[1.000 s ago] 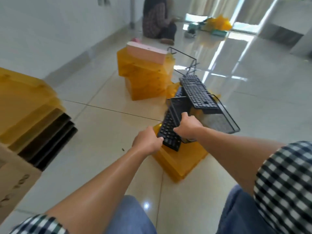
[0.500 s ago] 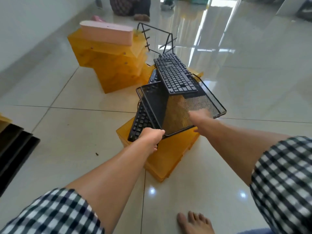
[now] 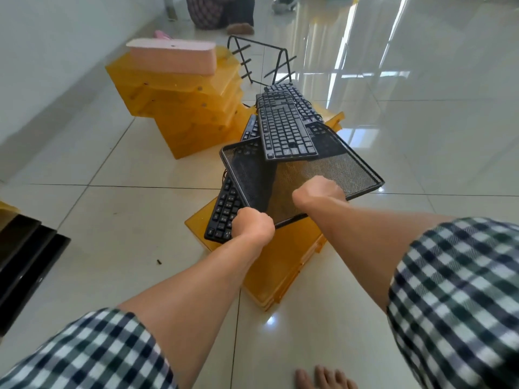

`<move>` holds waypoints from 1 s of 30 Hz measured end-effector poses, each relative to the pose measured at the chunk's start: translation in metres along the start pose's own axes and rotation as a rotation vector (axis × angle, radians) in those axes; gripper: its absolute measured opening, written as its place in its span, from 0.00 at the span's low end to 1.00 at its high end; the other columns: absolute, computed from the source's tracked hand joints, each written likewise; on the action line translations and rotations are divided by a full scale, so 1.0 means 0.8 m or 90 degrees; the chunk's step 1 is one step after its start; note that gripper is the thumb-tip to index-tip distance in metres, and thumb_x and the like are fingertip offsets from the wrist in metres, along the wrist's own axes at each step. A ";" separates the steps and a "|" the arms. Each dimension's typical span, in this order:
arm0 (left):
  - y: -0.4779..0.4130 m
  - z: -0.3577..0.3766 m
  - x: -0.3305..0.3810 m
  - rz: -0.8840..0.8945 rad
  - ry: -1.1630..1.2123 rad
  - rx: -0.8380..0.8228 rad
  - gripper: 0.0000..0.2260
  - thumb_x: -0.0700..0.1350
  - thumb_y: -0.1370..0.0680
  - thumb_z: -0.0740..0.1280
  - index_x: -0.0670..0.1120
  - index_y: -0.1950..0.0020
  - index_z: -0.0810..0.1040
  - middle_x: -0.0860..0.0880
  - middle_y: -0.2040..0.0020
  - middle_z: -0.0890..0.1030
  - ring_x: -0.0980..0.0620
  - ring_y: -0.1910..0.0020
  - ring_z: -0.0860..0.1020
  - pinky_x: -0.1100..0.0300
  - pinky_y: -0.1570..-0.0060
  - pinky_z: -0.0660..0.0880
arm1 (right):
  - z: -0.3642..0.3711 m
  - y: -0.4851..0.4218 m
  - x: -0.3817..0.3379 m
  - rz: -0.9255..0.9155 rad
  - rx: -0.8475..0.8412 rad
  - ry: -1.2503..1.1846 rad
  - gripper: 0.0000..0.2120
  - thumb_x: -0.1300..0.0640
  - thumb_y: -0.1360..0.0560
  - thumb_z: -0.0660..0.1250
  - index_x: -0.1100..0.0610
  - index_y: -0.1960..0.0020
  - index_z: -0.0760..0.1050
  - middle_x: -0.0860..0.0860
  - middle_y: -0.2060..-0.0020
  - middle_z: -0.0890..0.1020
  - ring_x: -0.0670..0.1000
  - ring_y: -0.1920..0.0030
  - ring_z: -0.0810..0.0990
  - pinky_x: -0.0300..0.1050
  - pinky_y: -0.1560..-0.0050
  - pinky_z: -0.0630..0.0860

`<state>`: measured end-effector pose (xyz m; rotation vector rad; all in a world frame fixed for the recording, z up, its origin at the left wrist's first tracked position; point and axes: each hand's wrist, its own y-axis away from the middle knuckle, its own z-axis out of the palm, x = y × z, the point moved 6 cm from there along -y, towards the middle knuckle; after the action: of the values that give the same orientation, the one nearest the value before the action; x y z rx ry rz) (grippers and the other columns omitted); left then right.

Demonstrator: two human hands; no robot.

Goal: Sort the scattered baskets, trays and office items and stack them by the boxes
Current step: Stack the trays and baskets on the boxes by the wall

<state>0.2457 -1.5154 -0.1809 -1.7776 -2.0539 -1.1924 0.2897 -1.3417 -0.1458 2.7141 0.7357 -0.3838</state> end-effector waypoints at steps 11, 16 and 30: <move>0.013 0.007 -0.001 -0.062 0.194 -0.026 0.19 0.40 0.17 0.61 0.41 0.27 0.63 0.37 0.39 0.77 0.42 0.45 0.81 0.54 0.53 0.82 | -0.002 0.015 -0.013 -0.015 0.039 0.004 0.10 0.51 0.23 0.69 0.58 0.50 0.80 0.54 0.60 0.78 0.54 0.57 0.79 0.47 0.62 0.74; 0.026 -0.005 0.002 -0.050 0.204 -0.036 0.18 0.40 0.17 0.62 0.40 0.28 0.66 0.38 0.47 0.81 0.51 0.68 0.80 0.66 0.80 0.70 | -0.030 0.011 -0.016 -0.026 0.110 -0.010 0.10 0.53 0.23 0.68 0.59 0.47 0.79 0.54 0.60 0.77 0.54 0.59 0.75 0.46 0.62 0.71; 0.074 -0.045 0.003 -0.058 0.297 -0.120 0.15 0.36 0.17 0.54 0.39 0.31 0.68 0.40 0.48 0.78 0.53 0.68 0.76 0.65 0.81 0.71 | -0.091 0.016 0.003 0.040 0.150 0.057 0.31 0.47 0.28 0.73 0.56 0.30 0.66 0.61 0.30 0.63 0.63 0.32 0.64 0.59 0.31 0.63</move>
<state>0.2850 -1.5395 -0.1292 -1.3136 -1.8081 -1.6858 0.3112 -1.3257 -0.0772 2.9850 0.6632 -0.3552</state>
